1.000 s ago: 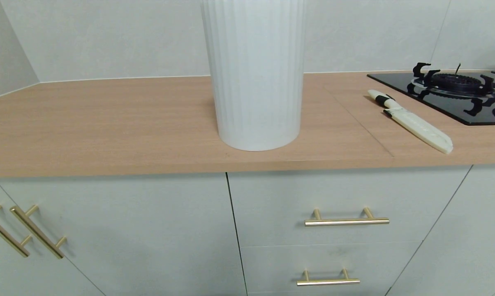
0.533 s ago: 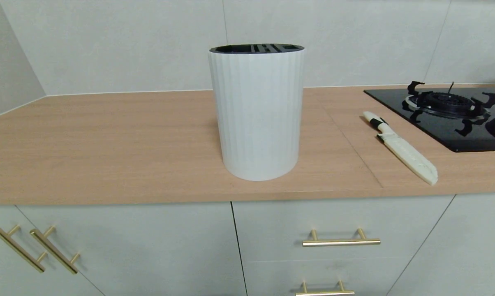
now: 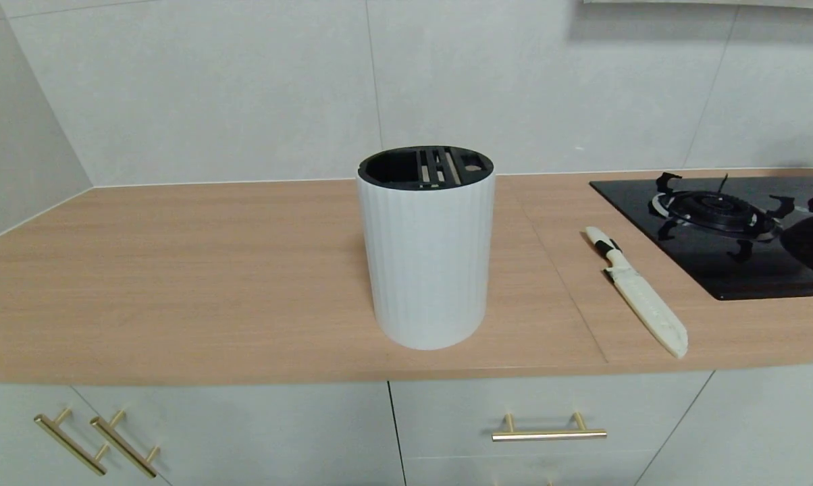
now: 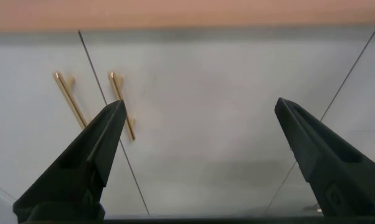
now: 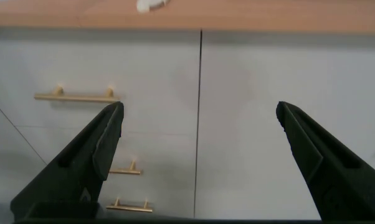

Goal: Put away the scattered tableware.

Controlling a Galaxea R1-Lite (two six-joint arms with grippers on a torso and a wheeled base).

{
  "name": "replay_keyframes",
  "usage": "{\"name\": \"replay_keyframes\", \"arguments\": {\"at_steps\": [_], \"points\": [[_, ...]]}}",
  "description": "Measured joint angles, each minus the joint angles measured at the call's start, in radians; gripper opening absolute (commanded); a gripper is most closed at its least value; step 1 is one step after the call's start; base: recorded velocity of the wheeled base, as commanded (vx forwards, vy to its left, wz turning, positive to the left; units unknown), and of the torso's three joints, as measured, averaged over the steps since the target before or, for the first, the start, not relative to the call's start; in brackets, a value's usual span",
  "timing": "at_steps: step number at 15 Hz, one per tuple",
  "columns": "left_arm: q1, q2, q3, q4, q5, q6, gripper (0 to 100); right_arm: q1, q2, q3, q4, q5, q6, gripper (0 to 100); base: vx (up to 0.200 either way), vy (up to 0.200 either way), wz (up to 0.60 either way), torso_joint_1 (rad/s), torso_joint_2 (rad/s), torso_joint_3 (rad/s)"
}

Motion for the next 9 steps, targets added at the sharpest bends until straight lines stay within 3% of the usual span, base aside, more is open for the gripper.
{"name": "replay_keyframes", "arguments": {"at_steps": [9], "points": [[0.0,0.0,0.0,0.0,0.0,0.0,100,0.0,0.0,0.0,0.0,0.0,0.0,100,0.0,0.0,0.0,0.228,-0.51,-0.284]]}}
